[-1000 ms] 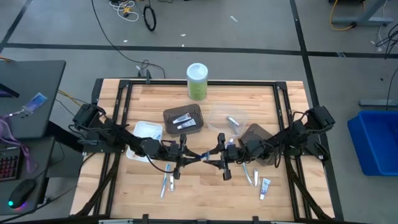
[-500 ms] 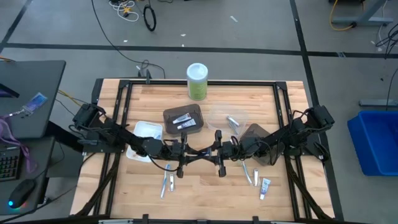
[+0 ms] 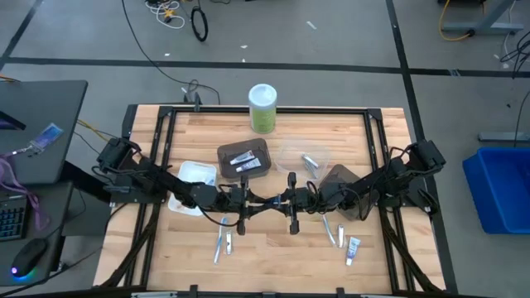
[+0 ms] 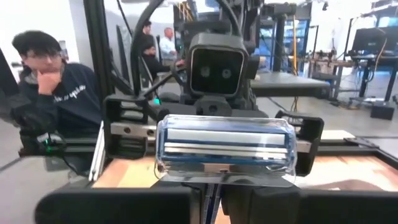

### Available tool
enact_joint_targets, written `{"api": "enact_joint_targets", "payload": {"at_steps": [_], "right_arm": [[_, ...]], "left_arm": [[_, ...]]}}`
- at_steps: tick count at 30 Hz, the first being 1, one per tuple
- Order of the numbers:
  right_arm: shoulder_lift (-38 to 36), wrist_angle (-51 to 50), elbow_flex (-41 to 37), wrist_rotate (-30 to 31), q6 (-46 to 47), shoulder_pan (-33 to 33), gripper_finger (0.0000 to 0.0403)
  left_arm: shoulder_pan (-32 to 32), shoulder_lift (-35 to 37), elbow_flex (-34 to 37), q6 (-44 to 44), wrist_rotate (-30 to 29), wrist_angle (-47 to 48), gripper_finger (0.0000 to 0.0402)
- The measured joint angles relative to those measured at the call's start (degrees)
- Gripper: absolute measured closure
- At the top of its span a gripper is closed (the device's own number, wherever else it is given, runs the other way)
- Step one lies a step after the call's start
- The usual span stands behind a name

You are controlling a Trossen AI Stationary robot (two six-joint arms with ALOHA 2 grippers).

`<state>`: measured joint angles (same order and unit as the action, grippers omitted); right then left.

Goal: Pick & Place Travel size toiletries
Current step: Put the razor into the right black bin

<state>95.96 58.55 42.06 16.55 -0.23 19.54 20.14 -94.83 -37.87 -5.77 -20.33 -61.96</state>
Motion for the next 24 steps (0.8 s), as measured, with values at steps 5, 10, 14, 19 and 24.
{"api": "enact_joint_targets", "payload": {"at_steps": [5, 10, 14, 19, 24], "right_arm": [[0.00, -2.61, -0.02, 0.72, 0.37, 0.63, 0.0369], [-0.59, -10.26, -0.02, 7.13, 3.62, 1.83, 0.0369], [-3.08, -20.25, -0.04, 13.31, 8.85, 3.44, 0.0369], [-11.53, -37.07, -0.03, 19.02, 13.40, 5.82, 0.0369], [-24.36, -63.10, -0.02, 16.96, 29.65, 7.40, 0.0369]], "left_arm": [[0.08, -0.02, 0.00, -1.88, -2.97, 3.96, 0.0311], [0.05, -0.04, 0.02, -4.92, -4.77, 9.38, 0.0300], [0.00, -0.04, 0.02, -7.27, -4.89, 14.28, 0.0297], [0.00, -0.04, 0.04, -12.19, -3.73, 17.94, 0.0299], [0.00, -0.04, 0.04, -12.07, -2.52, 17.96, 0.0298]]}}
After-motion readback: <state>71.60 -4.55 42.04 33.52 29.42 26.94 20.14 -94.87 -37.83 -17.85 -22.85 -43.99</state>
